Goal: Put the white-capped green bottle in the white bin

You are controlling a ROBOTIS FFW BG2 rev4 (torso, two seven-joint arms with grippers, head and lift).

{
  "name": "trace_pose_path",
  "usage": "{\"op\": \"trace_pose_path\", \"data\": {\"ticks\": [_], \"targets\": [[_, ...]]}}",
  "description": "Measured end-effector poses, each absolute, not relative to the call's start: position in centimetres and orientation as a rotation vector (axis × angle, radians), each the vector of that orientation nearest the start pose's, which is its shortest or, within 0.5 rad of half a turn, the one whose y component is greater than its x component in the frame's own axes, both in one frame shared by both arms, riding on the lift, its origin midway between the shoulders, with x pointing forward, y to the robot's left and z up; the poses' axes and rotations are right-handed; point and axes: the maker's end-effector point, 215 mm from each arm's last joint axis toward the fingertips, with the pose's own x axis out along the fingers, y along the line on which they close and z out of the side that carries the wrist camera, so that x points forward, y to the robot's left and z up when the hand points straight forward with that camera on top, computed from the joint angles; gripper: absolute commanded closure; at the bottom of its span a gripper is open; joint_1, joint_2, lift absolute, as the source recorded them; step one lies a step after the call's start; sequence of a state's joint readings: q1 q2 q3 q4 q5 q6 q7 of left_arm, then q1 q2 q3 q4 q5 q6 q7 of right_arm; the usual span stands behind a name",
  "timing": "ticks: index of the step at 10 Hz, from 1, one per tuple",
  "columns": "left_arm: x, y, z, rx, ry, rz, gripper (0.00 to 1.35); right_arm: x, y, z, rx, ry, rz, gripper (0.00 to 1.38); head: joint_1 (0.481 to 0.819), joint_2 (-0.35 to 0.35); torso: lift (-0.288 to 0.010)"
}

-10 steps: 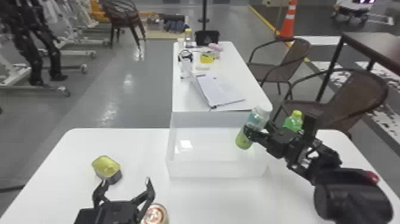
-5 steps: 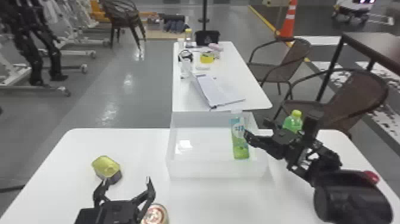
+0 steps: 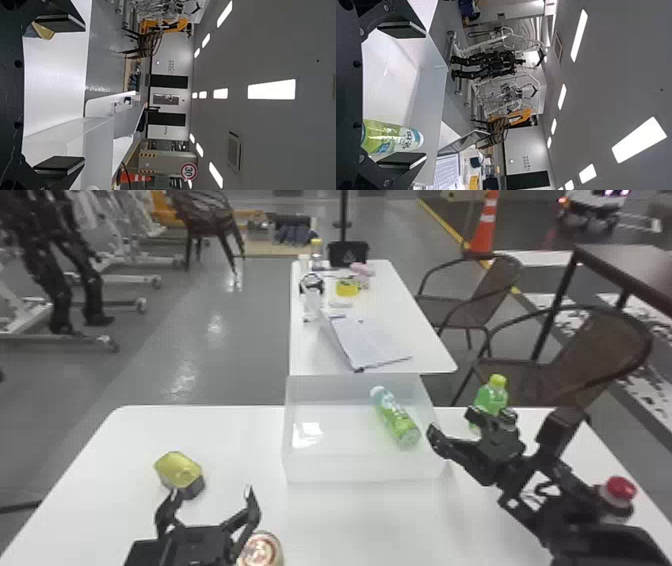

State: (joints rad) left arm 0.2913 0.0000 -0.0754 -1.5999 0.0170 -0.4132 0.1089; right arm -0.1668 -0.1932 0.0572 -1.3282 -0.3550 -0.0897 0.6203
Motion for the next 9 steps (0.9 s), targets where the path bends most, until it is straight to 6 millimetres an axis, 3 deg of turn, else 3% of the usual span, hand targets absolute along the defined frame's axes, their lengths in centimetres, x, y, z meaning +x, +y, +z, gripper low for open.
{"op": "trace_pose_path", "data": {"ticks": [3,5,9], "targets": [[48.7,21.0,-35.7,-0.051,-0.154,0.044,0.13,56.0,-17.1,-32.1,0.146,-0.081,0.554,0.2,0.549,0.0,-0.1],[48.7,21.1,-35.6,-0.051,-0.157,0.046,0.13,53.1,-18.5,-34.3,0.176,-0.061,0.465,0.2,0.549,0.0,-0.1],[48.6,21.3,-35.5,-0.05,-0.162,0.049,0.13,49.5,-22.4,-37.3,0.177,0.003,0.345,0.16,0.549,0.0,-0.1]]}}
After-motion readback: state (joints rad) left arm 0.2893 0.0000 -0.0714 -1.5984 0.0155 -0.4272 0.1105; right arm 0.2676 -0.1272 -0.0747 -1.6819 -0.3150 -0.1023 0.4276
